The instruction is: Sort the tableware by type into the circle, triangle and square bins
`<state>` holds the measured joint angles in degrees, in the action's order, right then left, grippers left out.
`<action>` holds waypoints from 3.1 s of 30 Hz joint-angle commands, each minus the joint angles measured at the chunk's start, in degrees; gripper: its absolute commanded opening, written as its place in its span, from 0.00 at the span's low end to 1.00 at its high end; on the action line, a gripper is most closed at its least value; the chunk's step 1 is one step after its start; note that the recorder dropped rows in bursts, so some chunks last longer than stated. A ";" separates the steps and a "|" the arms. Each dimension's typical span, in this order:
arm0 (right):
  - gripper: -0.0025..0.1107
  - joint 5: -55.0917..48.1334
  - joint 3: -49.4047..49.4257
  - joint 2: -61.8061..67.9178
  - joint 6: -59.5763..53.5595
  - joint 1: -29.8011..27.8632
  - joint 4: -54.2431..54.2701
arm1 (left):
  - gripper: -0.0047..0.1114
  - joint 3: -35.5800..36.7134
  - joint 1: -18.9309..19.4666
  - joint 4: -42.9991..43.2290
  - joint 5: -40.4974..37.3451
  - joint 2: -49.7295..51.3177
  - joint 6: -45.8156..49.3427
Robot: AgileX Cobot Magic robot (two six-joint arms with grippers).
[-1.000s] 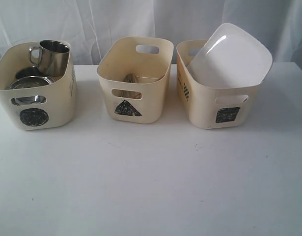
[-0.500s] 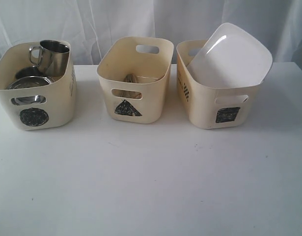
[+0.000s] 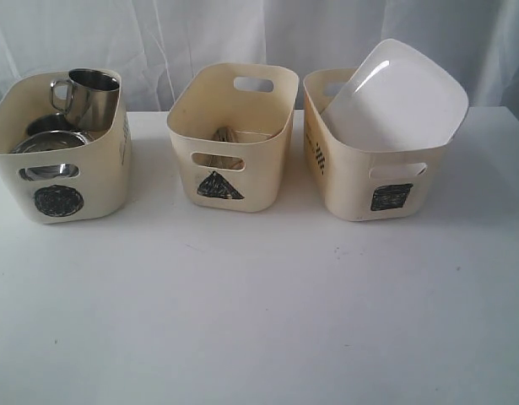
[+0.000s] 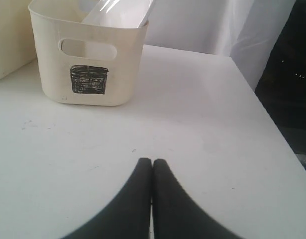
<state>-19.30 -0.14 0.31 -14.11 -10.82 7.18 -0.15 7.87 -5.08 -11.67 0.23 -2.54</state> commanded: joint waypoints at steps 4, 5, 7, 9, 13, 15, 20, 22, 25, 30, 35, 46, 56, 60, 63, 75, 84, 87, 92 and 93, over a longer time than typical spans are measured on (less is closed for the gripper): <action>0.02 0.02 0.14 -0.31 -0.45 -0.19 -0.43 | 0.04 0.15 -0.01 -0.35 0.14 -0.23 -0.12; 0.02 0.02 0.14 -0.31 -0.45 -0.19 -0.43 | 0.04 0.15 -0.01 -0.35 0.14 -0.23 -0.12; 0.02 0.02 0.14 -0.31 -0.45 -0.19 -0.43 | 0.04 0.15 -0.01 -0.35 0.14 -0.23 -0.12; 0.02 0.02 0.14 -0.31 -0.45 -0.19 -0.43 | 0.04 0.15 -0.01 -0.35 0.14 -0.23 -0.12; 0.02 0.02 0.14 -0.31 -0.45 -0.19 -0.43 | 0.04 0.15 -0.01 -0.35 0.14 -0.23 -0.12; 0.02 0.02 0.14 -0.31 -0.45 -0.19 -0.43 | 0.04 0.15 -0.01 -0.35 0.14 -0.23 -0.12; 0.02 0.02 0.14 -0.31 -0.45 -0.19 -0.43 | 0.04 0.15 -0.01 -0.35 0.14 -0.23 -0.12; 0.02 0.02 0.14 -0.31 -0.45 -0.19 -0.43 | 0.04 0.15 -0.01 -0.35 0.14 -0.23 -0.12; 0.02 0.02 0.14 -0.31 -0.45 -0.19 -0.43 | 0.04 0.15 -0.38 -0.35 0.14 -0.23 -0.12; 0.02 0.02 0.14 -0.31 -0.45 -0.19 -0.43 | 0.04 0.15 -2.23 -0.35 0.14 -0.23 -0.12; 0.02 0.02 0.14 -0.31 -0.45 -0.19 -0.43 | 0.04 0.15 -4.02 -0.35 0.14 -0.23 -0.12; 0.02 0.02 0.14 -0.31 -0.45 -0.19 -0.19 | 0.04 0.15 -4.14 -0.35 0.14 -0.23 -0.12; 0.02 0.02 0.14 -0.31 -0.45 -0.19 0.26 | 0.04 0.15 -4.14 -0.35 0.14 -0.23 -0.12; 0.02 0.02 0.14 -0.31 -0.45 -0.19 0.26 | 0.04 0.15 -4.14 -0.35 0.14 -0.23 -0.12; 0.02 0.02 0.14 -0.31 -0.45 -0.19 0.26 | 0.04 0.15 -4.14 -0.35 0.14 -0.23 -0.12; 0.02 0.02 0.14 -0.31 -0.45 -0.19 0.26 | 0.04 0.15 -4.14 -0.35 0.14 -0.23 -0.12; 0.02 0.02 0.14 -0.31 -0.45 -0.19 0.26 | 0.04 0.15 -4.14 -0.35 0.14 -0.23 -0.12; 0.02 0.02 0.14 -0.31 -0.45 -0.19 0.26 | 0.04 0.15 -4.14 -0.35 0.14 -0.23 -0.12; 0.02 0.02 0.14 -0.31 -0.45 -0.19 0.26 | 0.04 0.15 -4.14 -0.35 0.14 -0.23 -0.12; 0.02 0.02 0.14 -0.31 -0.45 -0.19 0.26 | 0.04 0.15 -4.14 -0.35 0.14 -0.23 -0.12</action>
<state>-19.39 -0.14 0.31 -14.20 -10.82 7.37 -0.15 4.10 -5.08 -11.67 0.23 -2.54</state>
